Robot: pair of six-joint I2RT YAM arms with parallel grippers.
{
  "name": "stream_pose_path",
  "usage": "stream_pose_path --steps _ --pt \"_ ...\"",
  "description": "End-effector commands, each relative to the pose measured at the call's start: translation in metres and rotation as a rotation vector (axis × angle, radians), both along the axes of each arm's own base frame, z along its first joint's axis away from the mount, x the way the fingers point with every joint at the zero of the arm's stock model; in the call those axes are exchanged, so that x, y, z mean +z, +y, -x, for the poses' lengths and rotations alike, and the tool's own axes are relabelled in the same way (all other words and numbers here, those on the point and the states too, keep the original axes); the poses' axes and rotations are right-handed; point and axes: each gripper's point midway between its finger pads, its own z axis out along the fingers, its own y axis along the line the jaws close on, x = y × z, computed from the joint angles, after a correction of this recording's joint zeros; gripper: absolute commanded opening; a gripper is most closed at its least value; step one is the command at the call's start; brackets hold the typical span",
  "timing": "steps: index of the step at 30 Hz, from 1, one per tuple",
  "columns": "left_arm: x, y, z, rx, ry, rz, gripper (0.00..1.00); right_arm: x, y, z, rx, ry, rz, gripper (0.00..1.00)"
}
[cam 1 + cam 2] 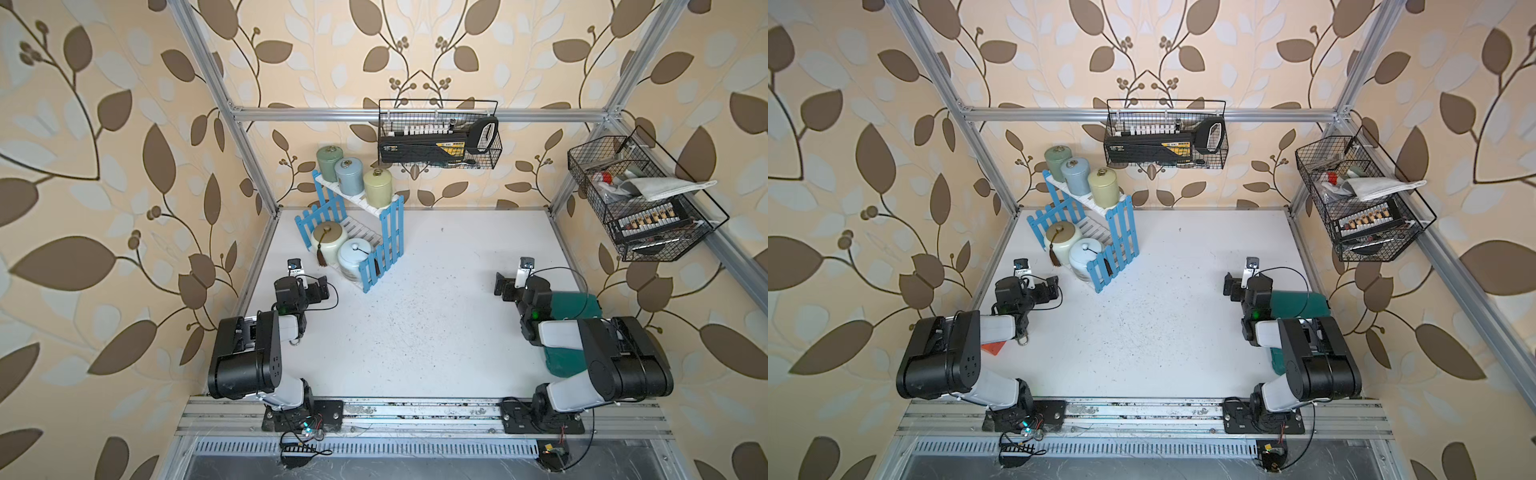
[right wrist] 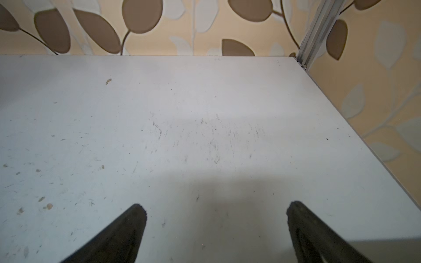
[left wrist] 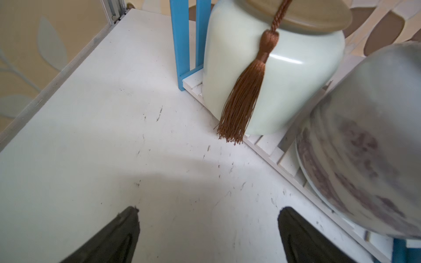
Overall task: Remove the tea canisters from the shelf
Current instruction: Move the shelf to the center of the board.
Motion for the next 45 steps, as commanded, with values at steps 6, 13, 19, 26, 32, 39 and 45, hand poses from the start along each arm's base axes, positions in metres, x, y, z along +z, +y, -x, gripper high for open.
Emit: stream_pose_path --steps 6,13,19,26,32,39,45 --pt "0.011 0.007 -0.005 0.026 -0.038 -0.007 0.99 0.006 0.002 -0.005 0.006 -0.019 -0.014 0.99" --pt "0.011 0.007 -0.004 0.027 -0.039 -0.006 0.99 0.006 0.002 -0.005 0.007 -0.019 -0.017 0.99" --pt "0.020 0.006 -0.007 0.022 -0.028 -0.006 0.99 0.011 0.000 -0.003 -0.006 -0.037 -0.014 0.99" --pt "0.063 0.008 -0.010 0.015 0.034 -0.024 0.99 0.068 -0.015 0.003 -0.104 0.003 -0.018 0.99" --pt "0.124 0.003 0.007 0.011 0.060 0.001 0.99 0.123 -0.032 0.020 -0.294 0.052 -0.184 0.99" --pt "0.169 0.001 0.037 0.076 0.121 0.083 0.99 0.144 -0.007 0.027 -0.237 0.144 -0.369 0.99" --pt "0.164 -0.007 0.048 0.017 0.085 0.175 0.99 0.149 0.042 0.032 -0.091 0.153 -0.462 0.99"
